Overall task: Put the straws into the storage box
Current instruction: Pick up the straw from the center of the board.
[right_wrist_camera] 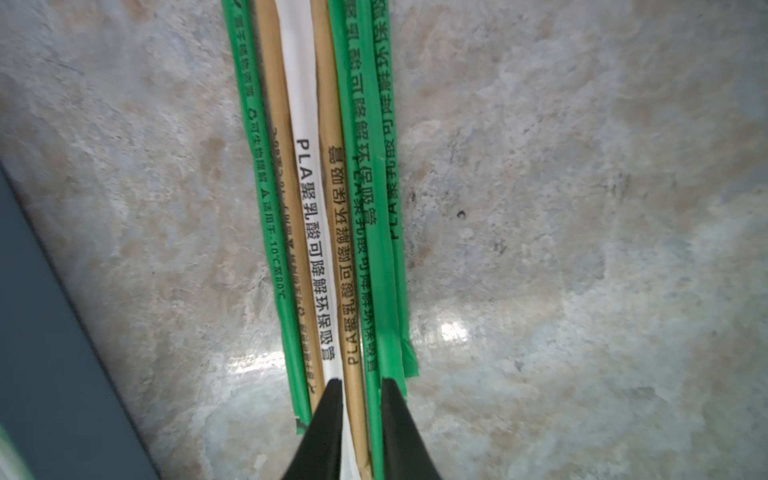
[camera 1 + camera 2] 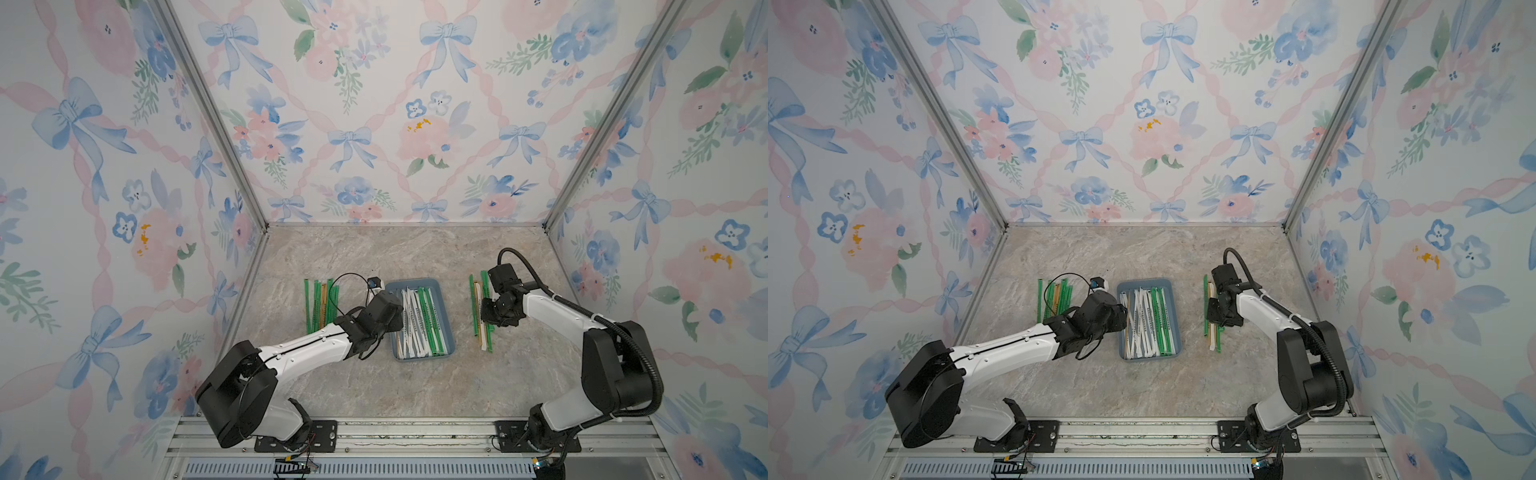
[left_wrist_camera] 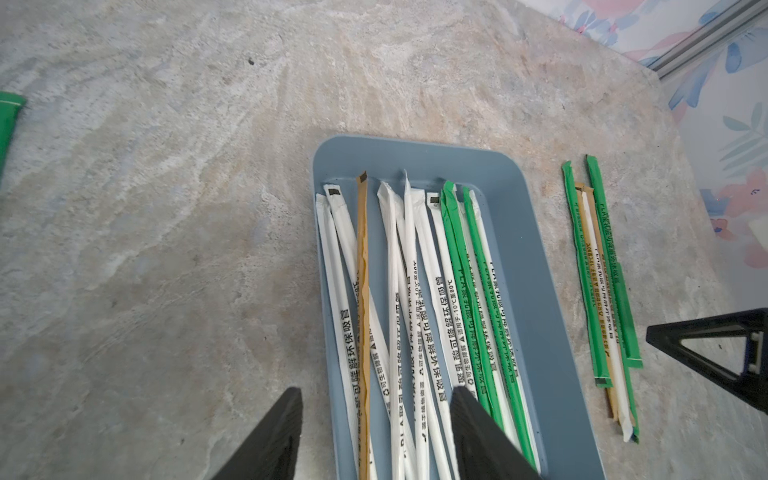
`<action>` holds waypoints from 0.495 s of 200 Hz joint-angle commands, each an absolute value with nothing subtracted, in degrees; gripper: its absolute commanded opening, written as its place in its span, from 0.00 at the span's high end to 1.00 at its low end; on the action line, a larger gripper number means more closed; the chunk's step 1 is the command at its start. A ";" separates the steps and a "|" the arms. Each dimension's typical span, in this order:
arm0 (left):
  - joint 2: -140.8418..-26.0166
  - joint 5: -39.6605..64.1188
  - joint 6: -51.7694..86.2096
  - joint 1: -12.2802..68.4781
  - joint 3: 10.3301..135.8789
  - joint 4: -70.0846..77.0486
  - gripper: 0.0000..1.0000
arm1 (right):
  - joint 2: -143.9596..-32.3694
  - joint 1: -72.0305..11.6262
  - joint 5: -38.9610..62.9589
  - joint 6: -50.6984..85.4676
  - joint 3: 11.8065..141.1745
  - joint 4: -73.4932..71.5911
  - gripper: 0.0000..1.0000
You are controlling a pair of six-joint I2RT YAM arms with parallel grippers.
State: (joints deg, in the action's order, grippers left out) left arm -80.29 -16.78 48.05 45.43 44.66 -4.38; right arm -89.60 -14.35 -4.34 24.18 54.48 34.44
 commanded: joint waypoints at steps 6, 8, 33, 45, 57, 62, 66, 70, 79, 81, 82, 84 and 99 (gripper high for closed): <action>-78.49 -17.96 47.46 44.74 43.25 -4.78 0.39 | -91.51 -14.24 -7.08 23.66 53.88 34.22 0.80; -78.49 -18.00 47.50 44.71 43.18 -4.78 0.39 | -91.61 -14.24 -7.22 23.56 53.94 34.15 0.80; -78.17 -18.00 47.53 44.58 42.82 -4.77 0.39 | -93.32 -13.99 -7.98 22.54 54.31 33.36 0.80; -78.10 -18.01 47.61 44.54 42.64 -4.77 0.39 | -94.18 -13.97 -8.40 22.16 54.73 33.09 0.81; -77.88 -18.00 47.63 44.47 42.45 -4.72 0.39 | -94.56 -13.80 -8.82 21.90 55.10 32.92 0.81; -77.85 -17.98 47.64 44.49 42.44 -4.73 0.39 | -94.49 -13.79 -8.95 21.82 55.19 32.82 0.81; -77.80 -17.95 47.73 44.52 42.30 -4.74 0.39 | -94.53 -13.80 -9.10 21.72 55.28 32.75 0.81; -77.82 -18.00 47.72 44.49 42.25 -4.75 0.39 | -95.64 -13.79 -9.22 21.58 55.32 32.70 0.81; -77.76 -17.95 47.81 44.54 42.15 -4.73 0.39 | -96.43 -13.71 -9.23 21.32 55.58 32.70 0.81; -77.67 -17.98 47.81 44.49 42.13 -4.70 0.39 | -96.57 -13.69 -9.23 21.24 55.62 32.76 0.81; -77.64 -18.00 47.81 44.53 42.12 -4.72 0.39 | -96.58 -13.70 -9.23 21.21 55.63 32.73 0.81; -77.61 -17.97 47.83 44.55 42.10 -4.74 0.39 | -96.68 -13.71 -9.23 21.10 55.68 32.77 0.81; -77.54 -18.08 47.98 44.46 41.99 -4.74 0.39 | -97.25 -13.59 -9.32 20.92 55.81 32.79 0.82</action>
